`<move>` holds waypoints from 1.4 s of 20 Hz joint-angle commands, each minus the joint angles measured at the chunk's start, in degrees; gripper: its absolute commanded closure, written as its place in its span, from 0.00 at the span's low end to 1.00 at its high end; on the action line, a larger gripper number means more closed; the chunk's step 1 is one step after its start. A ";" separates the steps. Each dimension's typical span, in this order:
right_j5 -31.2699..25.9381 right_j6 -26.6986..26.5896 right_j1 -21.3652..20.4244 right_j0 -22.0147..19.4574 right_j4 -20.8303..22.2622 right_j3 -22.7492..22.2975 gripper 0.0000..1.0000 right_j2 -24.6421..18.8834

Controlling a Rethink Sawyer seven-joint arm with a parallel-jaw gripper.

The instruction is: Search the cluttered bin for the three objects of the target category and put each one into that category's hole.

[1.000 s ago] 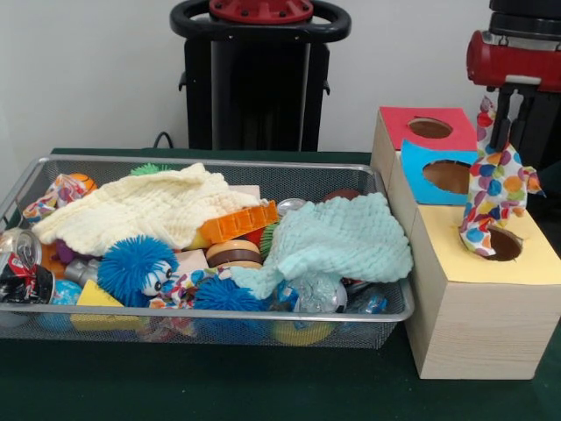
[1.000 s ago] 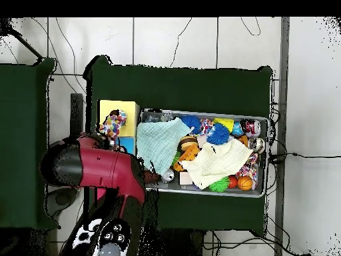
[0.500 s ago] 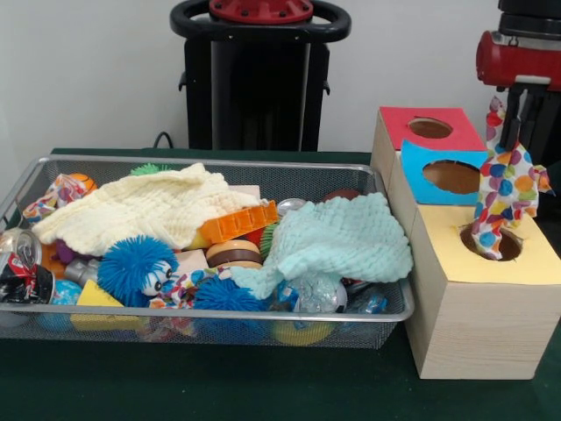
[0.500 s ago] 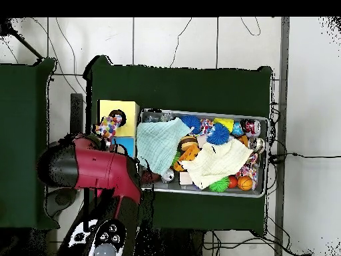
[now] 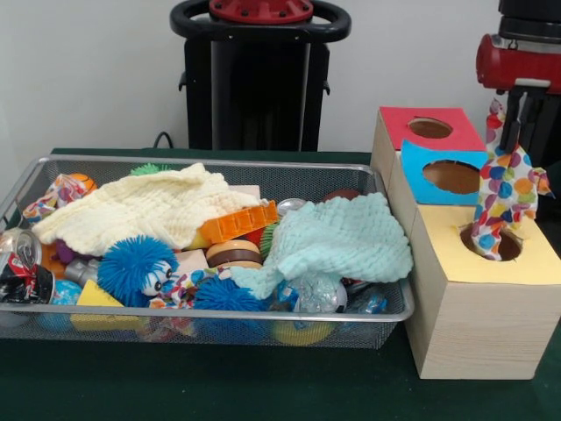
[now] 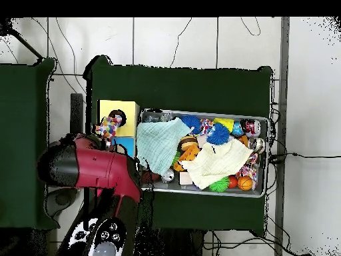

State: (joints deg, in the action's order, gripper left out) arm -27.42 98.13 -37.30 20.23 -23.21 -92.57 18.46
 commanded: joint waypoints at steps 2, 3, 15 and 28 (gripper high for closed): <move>-3.40 12.93 2.98 -2.01 -1.86 -3.37 1.00 -5.90; -3.93 13.04 2.86 -1.95 -1.90 -3.46 1.00 -5.85; -6.02 12.70 2.34 -2.34 -2.00 -4.14 1.00 -6.63; -7.65 12.10 3.37 -3.43 -2.24 -3.93 1.00 -7.99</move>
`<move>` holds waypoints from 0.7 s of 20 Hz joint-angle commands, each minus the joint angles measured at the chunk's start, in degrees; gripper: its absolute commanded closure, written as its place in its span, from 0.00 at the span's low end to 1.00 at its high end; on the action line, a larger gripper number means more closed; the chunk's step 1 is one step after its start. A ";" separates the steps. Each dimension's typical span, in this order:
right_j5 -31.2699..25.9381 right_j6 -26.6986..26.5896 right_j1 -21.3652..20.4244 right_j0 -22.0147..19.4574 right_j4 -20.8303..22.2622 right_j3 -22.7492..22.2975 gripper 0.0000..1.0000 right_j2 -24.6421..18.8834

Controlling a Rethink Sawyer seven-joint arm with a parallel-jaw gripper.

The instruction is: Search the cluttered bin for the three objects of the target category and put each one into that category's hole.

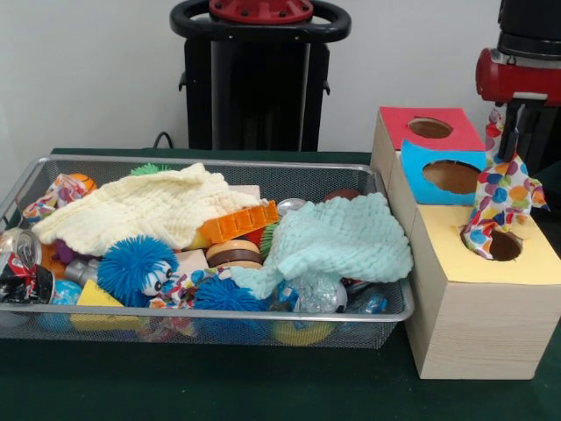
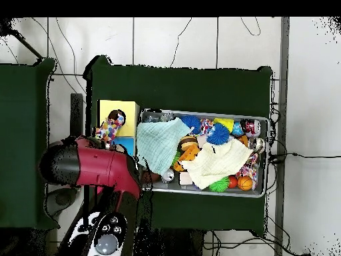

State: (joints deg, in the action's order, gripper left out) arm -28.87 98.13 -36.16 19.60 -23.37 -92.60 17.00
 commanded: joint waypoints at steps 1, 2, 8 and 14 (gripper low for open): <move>-6.39 12.32 2.32 -2.79 -2.16 -3.77 1.00 -6.55; -6.40 12.47 2.39 -2.74 -2.16 -3.69 1.00 -6.51; -5.39 12.07 3.07 -3.37 -2.02 -3.42 1.00 -7.00; -3.71 10.54 3.44 -4.87 -1.60 -3.13 1.00 -8.13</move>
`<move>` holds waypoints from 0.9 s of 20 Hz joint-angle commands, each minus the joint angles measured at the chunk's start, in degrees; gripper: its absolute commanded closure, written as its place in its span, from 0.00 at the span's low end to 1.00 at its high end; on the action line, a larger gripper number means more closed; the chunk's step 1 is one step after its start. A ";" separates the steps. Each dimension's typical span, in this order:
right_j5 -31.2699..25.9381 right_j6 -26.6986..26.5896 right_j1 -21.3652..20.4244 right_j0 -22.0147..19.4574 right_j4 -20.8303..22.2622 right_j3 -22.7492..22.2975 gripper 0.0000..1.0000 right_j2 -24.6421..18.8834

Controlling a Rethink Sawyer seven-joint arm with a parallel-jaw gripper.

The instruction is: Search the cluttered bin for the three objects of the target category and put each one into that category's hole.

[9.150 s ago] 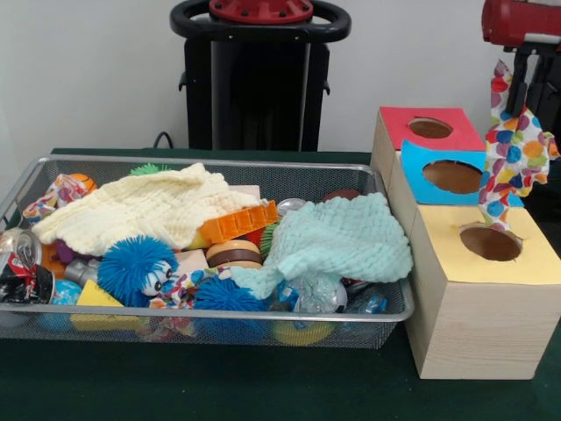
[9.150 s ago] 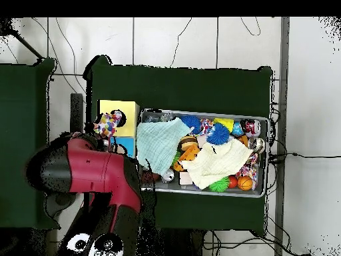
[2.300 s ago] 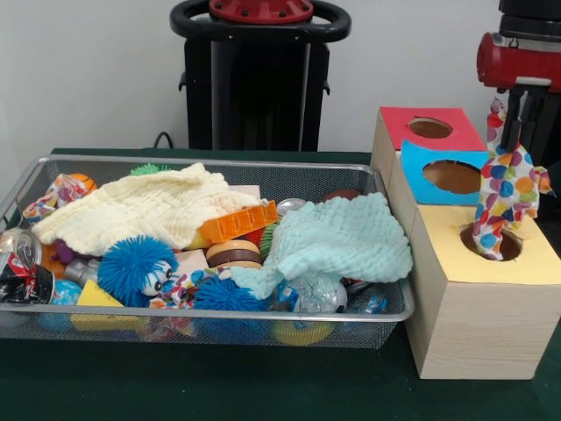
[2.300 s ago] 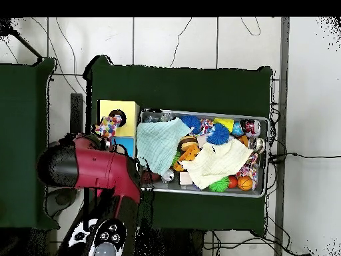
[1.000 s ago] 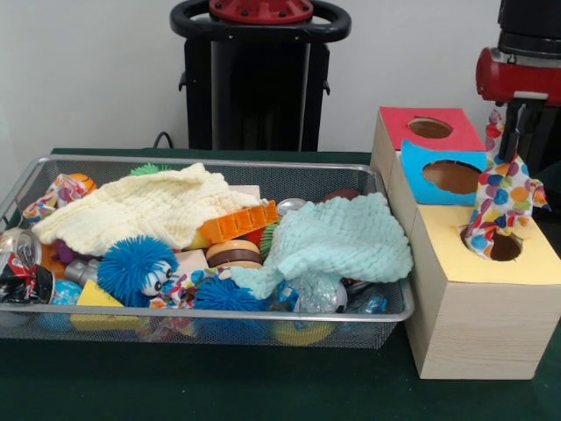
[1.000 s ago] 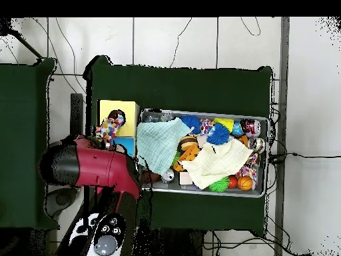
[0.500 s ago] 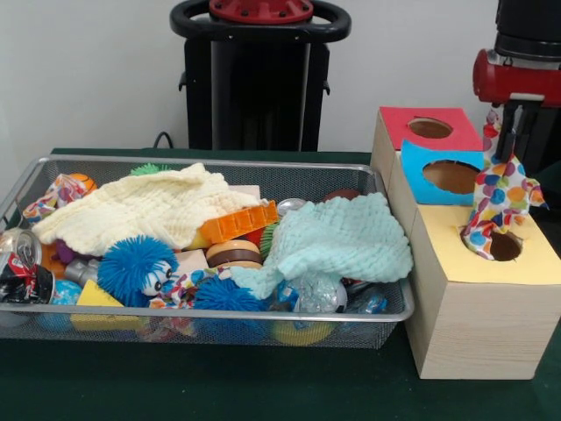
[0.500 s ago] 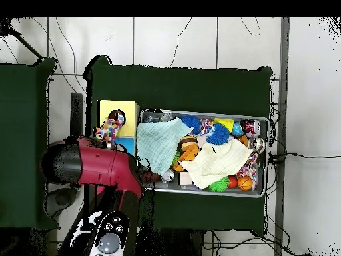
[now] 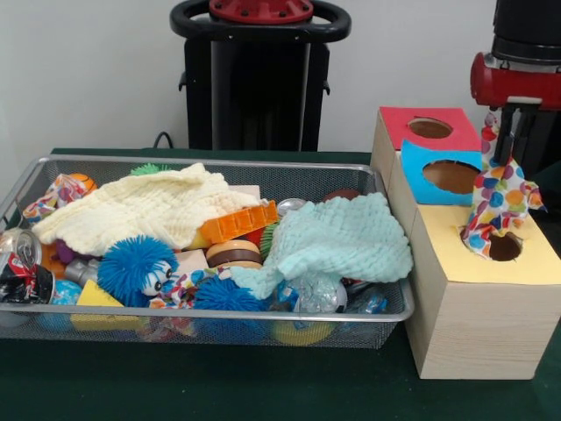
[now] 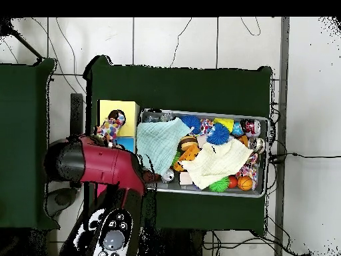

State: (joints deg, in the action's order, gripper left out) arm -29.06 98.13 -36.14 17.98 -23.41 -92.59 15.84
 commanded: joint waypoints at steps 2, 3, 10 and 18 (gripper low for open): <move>-3.25 10.39 3.46 -3.48 -1.31 -3.08 1.00 -7.15; -3.11 10.32 3.48 -3.59 -1.19 -3.05 1.00 -7.25; -0.30 9.66 4.58 -4.67 -0.75 -3.65 1.00 -8.66; -0.02 9.93 6.00 -5.31 -0.40 -1.73 1.00 -8.85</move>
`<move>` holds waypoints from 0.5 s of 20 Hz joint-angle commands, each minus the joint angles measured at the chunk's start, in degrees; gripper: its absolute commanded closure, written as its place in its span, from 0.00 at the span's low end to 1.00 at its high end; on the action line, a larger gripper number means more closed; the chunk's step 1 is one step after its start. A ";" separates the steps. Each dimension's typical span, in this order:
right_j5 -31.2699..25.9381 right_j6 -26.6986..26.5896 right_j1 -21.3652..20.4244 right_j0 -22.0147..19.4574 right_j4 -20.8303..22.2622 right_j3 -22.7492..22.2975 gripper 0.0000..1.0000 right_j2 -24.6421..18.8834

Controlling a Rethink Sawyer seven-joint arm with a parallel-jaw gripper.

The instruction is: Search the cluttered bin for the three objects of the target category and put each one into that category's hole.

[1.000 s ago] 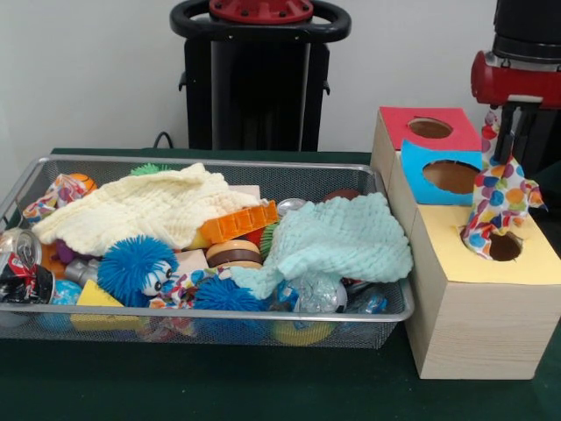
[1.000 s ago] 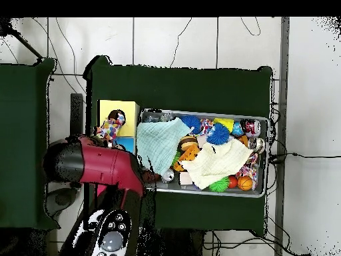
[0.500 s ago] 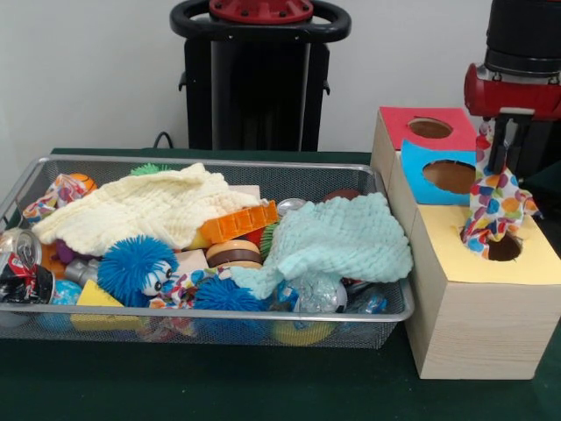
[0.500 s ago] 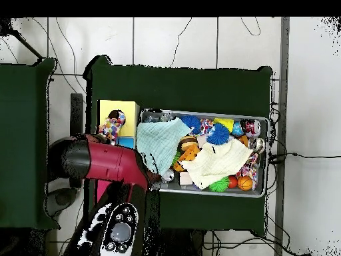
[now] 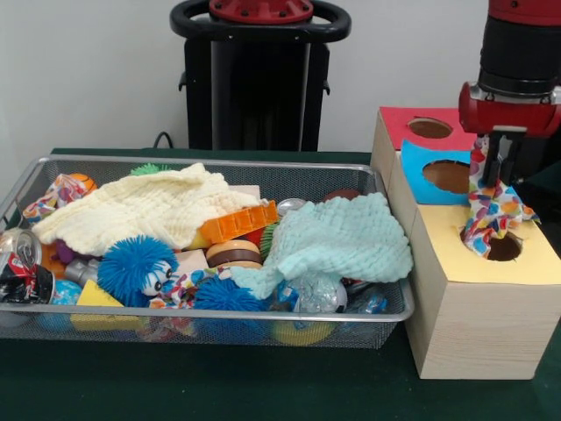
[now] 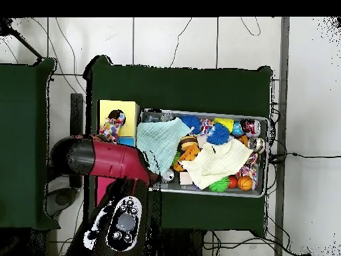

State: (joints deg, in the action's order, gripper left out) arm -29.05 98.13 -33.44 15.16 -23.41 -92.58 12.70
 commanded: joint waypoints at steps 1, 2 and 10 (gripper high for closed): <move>-0.02 9.83 3.50 -2.64 -0.40 -1.44 1.00 -5.80; 0.07 9.74 3.68 -2.79 -0.41 -1.18 1.00 -5.91; 0.75 9.44 3.88 -3.57 -0.54 -0.18 1.00 -6.72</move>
State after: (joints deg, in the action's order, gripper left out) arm -29.07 98.13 -32.45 14.10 -23.40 -92.56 11.69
